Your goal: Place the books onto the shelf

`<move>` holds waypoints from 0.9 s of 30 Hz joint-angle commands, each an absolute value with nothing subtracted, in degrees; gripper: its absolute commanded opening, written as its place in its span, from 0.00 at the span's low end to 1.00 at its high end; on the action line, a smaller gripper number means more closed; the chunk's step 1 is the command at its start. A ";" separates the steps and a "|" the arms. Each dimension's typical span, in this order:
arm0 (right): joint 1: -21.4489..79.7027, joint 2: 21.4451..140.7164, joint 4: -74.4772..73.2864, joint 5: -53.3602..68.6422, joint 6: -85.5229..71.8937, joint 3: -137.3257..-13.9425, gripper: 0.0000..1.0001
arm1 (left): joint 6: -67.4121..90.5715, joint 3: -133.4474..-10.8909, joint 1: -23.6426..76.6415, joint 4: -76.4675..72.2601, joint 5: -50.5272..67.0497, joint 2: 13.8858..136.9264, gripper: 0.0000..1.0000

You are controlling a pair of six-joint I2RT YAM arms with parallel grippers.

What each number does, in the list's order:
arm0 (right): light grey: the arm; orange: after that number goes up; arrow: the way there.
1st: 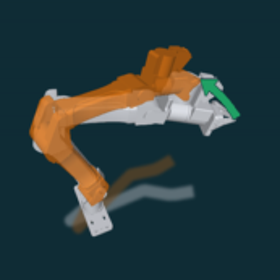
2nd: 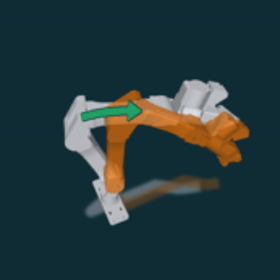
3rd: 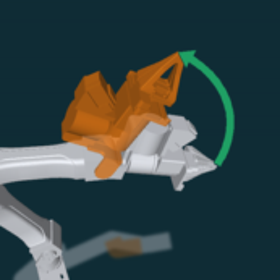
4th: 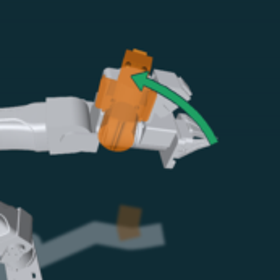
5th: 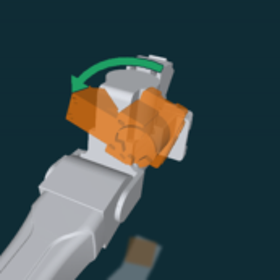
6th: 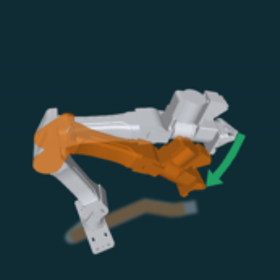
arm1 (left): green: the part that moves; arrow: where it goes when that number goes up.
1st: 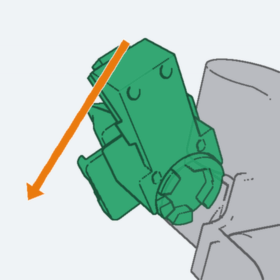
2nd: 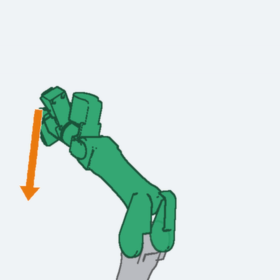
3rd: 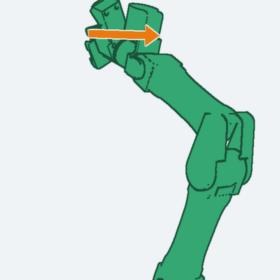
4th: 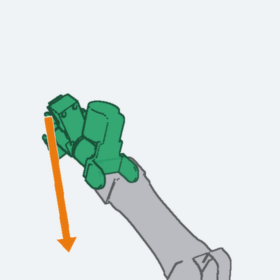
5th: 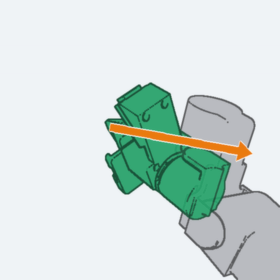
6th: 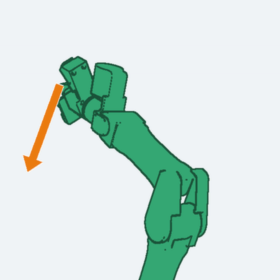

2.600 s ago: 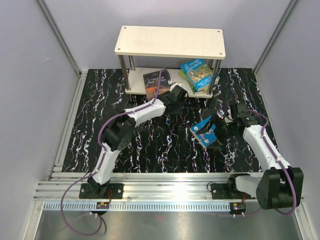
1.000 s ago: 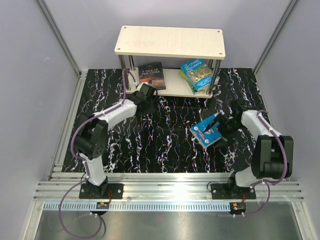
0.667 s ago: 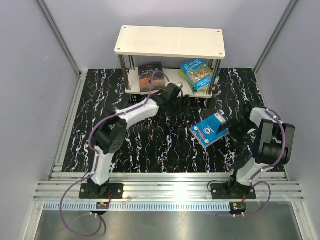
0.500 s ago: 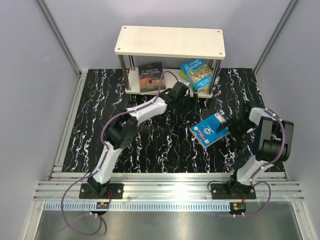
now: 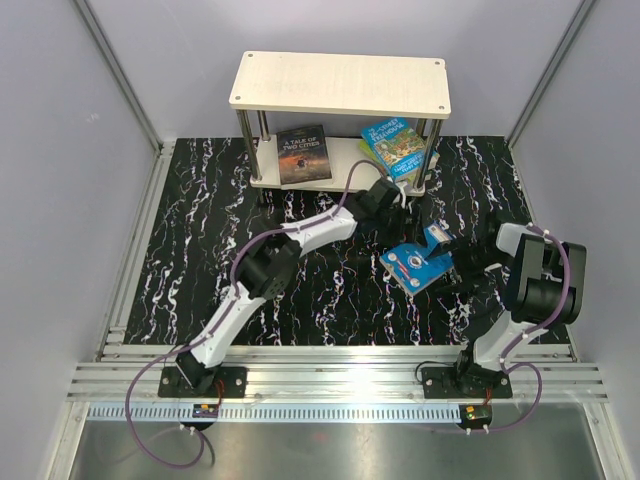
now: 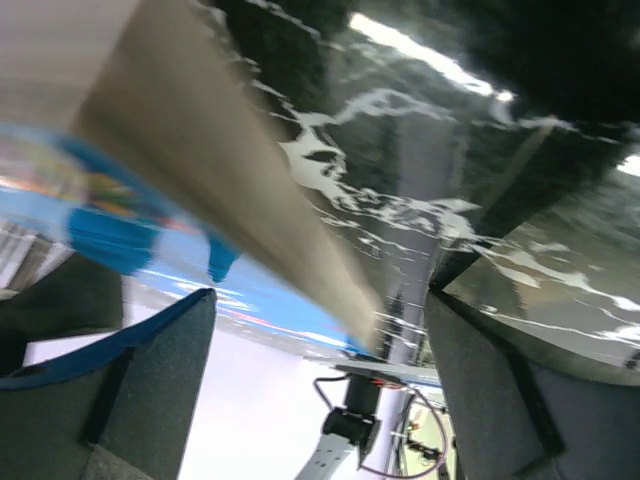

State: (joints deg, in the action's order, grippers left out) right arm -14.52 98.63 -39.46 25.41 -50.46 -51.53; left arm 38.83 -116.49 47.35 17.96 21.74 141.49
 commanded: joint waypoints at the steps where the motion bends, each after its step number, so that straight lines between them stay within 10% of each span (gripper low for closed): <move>1: -14.24 100.55 -25.85 19.59 -49.66 -49.39 0.87 | 40.07 -108.05 50.80 18.99 27.93 140.63 0.96; 11: -14.33 94.68 -24.34 23.99 -47.38 -47.29 0.00 | 45.44 -98.35 55.02 9.94 35.33 132.28 0.94; 27: -14.15 71.46 -38.23 33.39 -48.78 -45.09 0.00 | 61.07 -59.70 44.13 -19.31 35.68 106.36 0.98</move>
